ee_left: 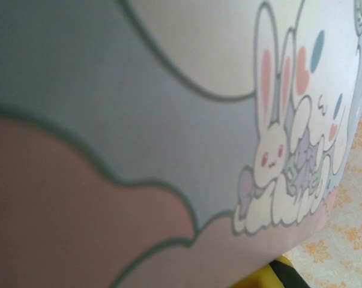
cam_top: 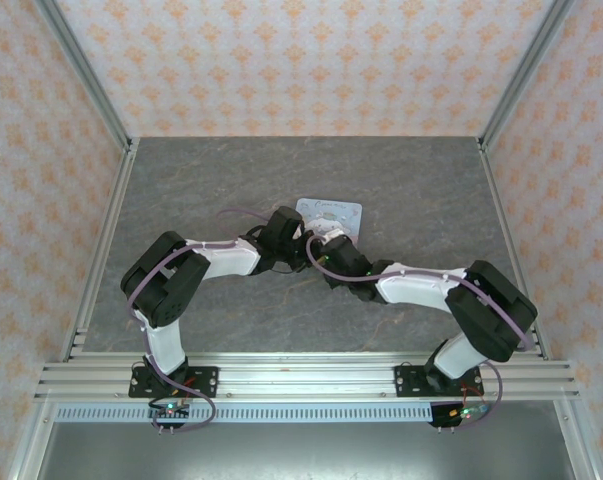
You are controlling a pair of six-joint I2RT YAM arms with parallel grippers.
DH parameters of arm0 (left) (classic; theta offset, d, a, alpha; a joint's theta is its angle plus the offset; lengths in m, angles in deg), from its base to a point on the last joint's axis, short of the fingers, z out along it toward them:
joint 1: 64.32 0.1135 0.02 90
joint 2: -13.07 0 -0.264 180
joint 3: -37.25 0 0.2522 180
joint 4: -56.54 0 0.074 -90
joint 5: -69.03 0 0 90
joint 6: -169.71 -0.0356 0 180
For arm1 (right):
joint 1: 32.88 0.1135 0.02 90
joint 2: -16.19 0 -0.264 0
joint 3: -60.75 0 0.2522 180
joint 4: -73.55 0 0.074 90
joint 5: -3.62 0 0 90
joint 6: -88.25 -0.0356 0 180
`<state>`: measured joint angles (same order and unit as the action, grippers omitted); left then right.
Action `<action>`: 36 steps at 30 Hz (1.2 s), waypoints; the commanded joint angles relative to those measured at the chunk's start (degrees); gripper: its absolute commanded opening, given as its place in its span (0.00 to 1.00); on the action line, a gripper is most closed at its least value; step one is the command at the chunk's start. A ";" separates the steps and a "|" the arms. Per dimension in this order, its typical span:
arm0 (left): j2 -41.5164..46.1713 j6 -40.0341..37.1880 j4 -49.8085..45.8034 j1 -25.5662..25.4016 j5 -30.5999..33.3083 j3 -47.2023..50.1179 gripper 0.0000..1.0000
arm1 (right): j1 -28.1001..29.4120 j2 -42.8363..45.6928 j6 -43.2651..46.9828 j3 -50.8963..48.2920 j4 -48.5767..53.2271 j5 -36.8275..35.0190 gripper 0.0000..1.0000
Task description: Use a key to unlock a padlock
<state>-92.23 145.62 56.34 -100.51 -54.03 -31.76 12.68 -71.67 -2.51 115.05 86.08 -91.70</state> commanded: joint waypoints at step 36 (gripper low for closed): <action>-0.17 -0.04 -1.26 0.07 -3.28 -1.58 0.00 | -5.86 8.82 -1.09 -4.23 0.92 10.21 0.47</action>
<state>-92.23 145.60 56.24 -100.22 -55.27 -31.84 6.82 -62.40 -5.30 110.57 85.97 -82.33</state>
